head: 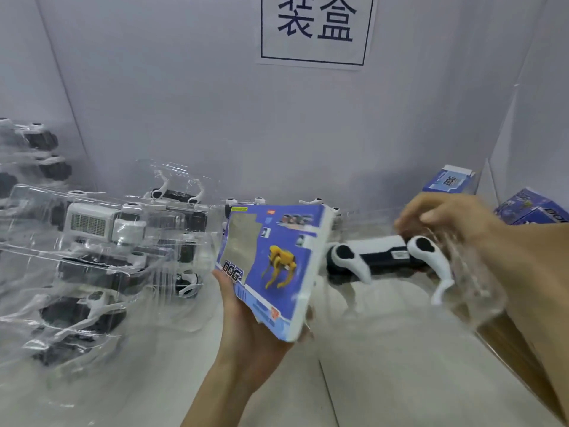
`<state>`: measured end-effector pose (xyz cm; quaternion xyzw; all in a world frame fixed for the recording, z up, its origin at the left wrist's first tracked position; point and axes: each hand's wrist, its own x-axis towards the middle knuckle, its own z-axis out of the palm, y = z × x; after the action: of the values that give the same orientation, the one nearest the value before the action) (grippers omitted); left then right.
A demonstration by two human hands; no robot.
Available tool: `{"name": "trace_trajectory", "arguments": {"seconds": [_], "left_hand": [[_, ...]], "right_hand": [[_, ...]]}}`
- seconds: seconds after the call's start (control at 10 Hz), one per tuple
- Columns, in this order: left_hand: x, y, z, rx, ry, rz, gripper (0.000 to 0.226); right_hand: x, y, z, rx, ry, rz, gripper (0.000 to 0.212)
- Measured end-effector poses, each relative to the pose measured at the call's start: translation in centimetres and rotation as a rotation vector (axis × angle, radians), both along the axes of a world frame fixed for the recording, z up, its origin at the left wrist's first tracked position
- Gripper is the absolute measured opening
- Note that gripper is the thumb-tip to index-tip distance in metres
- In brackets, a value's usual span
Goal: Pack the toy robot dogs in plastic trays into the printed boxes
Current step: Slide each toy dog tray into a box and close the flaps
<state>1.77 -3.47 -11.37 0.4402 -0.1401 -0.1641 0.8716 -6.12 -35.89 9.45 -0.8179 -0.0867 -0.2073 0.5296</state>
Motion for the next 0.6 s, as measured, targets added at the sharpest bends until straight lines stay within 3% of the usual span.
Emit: {"name": "trace_trajectory", "arguments": {"seconds": [0.1,0.2,0.3,0.4,0.5,0.6], "left_hand": [[0.7,-0.1,-0.7,-0.128,0.133,-0.046,0.075],[0.8,-0.4,-0.5,-0.125,0.132,-0.147,0.09],[0.9,-1.0,-0.3,-0.026,0.047,-0.145,0.076],[0.1,-1.8,-0.3,0.095,-0.022,-0.127,0.065],[-0.3,-1.9,-0.6,0.083,0.0,-0.146,0.066],[-0.1,-1.9,-0.7,0.08,0.033,-0.152,0.066]], "right_hand": [[1.5,7.8,-7.0,0.033,-0.028,-0.171,0.028],[1.6,8.5,-7.6,0.002,-0.162,-0.318,0.03],[1.6,10.1,-8.6,-0.136,-0.196,-0.407,0.022],[2.7,12.4,-11.0,-0.146,-0.211,-0.346,0.028],[4.0,14.0,-13.4,0.084,-0.316,-0.336,0.031],[4.5,15.5,-14.9,0.339,-0.516,-0.582,0.021]]}}
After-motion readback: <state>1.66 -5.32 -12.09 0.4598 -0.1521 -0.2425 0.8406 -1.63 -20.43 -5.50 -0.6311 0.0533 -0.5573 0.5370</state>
